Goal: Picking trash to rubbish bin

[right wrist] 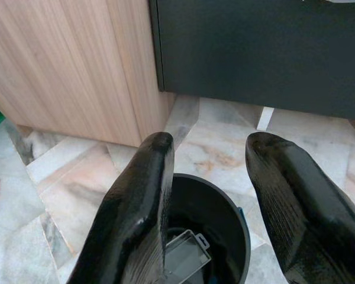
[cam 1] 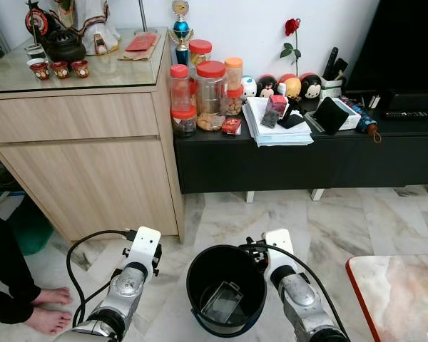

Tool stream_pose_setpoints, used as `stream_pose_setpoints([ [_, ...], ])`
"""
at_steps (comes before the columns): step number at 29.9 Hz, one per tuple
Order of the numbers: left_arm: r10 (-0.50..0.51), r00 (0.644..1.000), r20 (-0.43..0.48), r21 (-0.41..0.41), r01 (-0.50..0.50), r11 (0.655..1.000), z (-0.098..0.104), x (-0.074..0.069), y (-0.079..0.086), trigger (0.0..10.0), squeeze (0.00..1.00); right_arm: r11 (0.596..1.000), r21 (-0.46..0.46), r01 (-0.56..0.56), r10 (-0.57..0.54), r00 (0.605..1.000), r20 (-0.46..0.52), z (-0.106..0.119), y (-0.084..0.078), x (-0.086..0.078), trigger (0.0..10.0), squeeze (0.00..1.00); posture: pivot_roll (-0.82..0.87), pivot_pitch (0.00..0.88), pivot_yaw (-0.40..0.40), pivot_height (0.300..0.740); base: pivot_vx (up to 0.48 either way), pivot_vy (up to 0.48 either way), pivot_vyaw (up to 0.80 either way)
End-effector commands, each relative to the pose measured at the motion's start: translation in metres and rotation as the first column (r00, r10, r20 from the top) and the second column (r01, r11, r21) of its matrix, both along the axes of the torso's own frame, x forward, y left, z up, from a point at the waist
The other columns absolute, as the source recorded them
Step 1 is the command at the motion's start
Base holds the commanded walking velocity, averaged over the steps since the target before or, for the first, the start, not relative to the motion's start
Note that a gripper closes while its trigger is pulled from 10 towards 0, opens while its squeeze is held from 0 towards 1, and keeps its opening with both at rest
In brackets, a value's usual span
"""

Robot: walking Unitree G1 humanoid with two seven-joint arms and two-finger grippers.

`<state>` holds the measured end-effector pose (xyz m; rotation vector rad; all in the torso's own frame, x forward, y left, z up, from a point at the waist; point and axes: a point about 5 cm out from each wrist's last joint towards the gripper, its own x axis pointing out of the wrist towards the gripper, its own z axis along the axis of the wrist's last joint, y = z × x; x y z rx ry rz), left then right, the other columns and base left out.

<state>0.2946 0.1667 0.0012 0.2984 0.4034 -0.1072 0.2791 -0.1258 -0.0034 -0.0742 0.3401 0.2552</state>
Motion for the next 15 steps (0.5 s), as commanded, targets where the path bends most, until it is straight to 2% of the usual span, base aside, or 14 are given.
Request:
stream_pose_setpoints([
  [1,-0.02,1.0,-0.001,0.008,0.02,1.0,-0.0003,-0.0003,-0.001,10.0,0.0,1.0,0.007,0.007,-0.007,1.0,0.007,0.002,-0.0002,0.0027,10.0,0.0,0.15,0.0,0.026,0.74,-0.307,0.0,0.0],
  [15,-0.008,1.0,0.005,-0.004,0.008,1.0,0.0021,0.0026,-0.0029,10.0,0.0,1.0,0.007,0.014,-0.015,1.0,0.015,0.0048,-0.0027,0.0062,10.0,0.0,0.15,0.004,0.023,0.74,-0.324,0.0,0.0],
])
